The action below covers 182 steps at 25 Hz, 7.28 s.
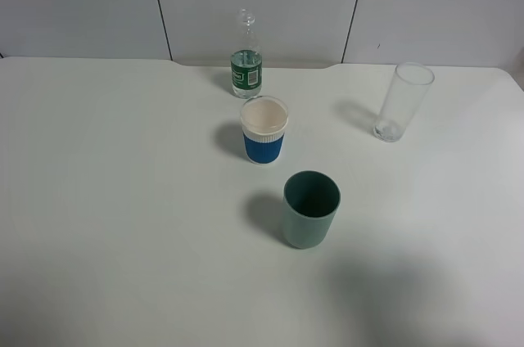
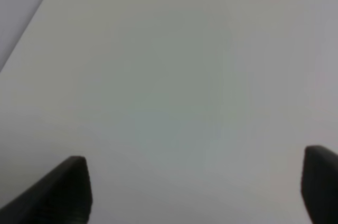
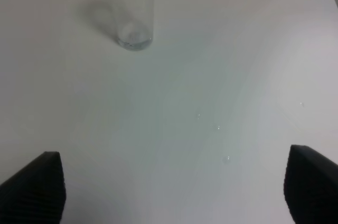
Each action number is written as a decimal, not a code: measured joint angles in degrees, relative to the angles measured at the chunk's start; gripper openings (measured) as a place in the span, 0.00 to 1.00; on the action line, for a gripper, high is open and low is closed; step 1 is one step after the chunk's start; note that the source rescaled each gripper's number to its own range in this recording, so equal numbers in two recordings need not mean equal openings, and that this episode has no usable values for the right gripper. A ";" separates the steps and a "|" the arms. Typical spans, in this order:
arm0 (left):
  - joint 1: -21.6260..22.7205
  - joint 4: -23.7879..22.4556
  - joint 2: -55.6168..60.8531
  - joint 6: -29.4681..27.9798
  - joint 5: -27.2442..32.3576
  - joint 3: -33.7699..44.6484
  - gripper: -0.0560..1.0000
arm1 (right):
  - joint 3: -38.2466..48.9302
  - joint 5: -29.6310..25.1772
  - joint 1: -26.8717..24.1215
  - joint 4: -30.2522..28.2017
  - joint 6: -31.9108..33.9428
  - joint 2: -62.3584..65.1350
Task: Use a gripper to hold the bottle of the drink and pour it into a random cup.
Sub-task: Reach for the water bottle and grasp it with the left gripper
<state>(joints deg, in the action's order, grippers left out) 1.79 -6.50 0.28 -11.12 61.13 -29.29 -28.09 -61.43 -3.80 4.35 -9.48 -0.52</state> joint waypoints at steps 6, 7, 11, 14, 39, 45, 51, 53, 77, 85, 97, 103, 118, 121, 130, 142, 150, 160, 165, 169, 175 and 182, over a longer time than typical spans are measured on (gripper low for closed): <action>0.00 0.00 0.00 0.00 0.00 0.00 0.65 | 0.00 0.00 0.00 0.00 0.00 0.00; 0.00 0.00 0.00 0.00 0.00 0.00 0.65 | 0.00 0.00 0.00 0.00 0.00 0.00; 0.00 0.00 0.00 0.00 0.00 0.00 0.65 | 0.00 0.00 0.00 0.00 0.00 0.00; 0.00 0.00 0.00 0.00 0.00 0.00 0.65 | 0.00 0.00 0.00 0.00 0.00 0.00; 0.00 0.00 0.00 0.00 0.00 0.00 0.65 | 0.00 0.00 0.00 0.00 0.00 0.00; 0.00 0.00 0.00 0.00 0.00 0.00 0.65 | 0.00 0.00 0.00 0.00 0.00 0.00; 0.00 0.00 0.00 0.00 0.00 0.00 0.65 | 0.00 0.00 0.00 0.00 0.00 0.00; 0.00 0.00 0.00 0.00 0.00 0.00 0.65 | 0.00 0.00 0.00 0.00 0.00 0.00; 0.00 0.00 -8.55 5.37 -5.56 -1.09 0.65 | 0.00 0.00 0.00 0.00 0.00 0.00; 0.00 0.00 -20.51 7.75 -17.94 -1.34 0.65 | 0.00 0.00 0.00 0.00 0.00 0.00; 0.00 -0.05 -37.18 9.27 -36.20 -1.34 0.65 | 0.00 0.00 0.00 0.00 0.00 0.00; 0.01 -1.26 -45.51 11.12 -44.91 -1.34 0.65 | 0.00 0.00 0.00 0.00 0.00 0.00; 0.12 -7.65 -63.55 11.55 -62.36 -1.34 0.65 | 0.00 0.00 0.00 0.00 0.00 0.00; 0.12 -9.83 -66.33 11.12 -65.92 -1.34 0.65 | 0.00 0.00 0.00 0.00 0.00 0.00; 0.12 -20.30 -75.93 6.08 -79.10 -1.38 0.65 | 0.00 0.00 0.00 0.00 0.00 0.00; 0.18 -30.72 -88.84 4.48 -99.36 -1.41 0.65 | 0.00 0.00 0.00 0.00 0.00 0.00; 0.18 -33.28 -93.92 2.60 -103.61 -4.10 0.65 | 0.00 0.00 0.00 0.00 0.00 0.00; 0.18 -35.26 -97.55 1.40 -107.99 -6.83 0.65 | 0.00 0.00 0.00 0.00 0.00 0.00; 0.18 -35.38 -99.83 1.40 -110.14 -6.88 0.65 | 0.00 0.00 0.00 0.00 0.00 0.00; -0.10 -35.20 -100.73 1.40 -110.58 -7.81 0.65 | 0.00 0.00 0.00 0.00 0.00 0.00; -1.32 -34.96 -102.26 1.47 -111.00 -9.91 0.65 | 0.00 0.00 0.00 0.00 0.00 0.00; -3.43 -34.22 -105.23 1.47 -110.85 -12.11 0.65 | 0.00 0.00 0.00 0.00 0.00 0.00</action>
<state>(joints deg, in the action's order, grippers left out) -1.64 -40.72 -104.95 -9.65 -49.73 -41.40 -28.09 -61.43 -3.80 4.35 -9.48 -0.52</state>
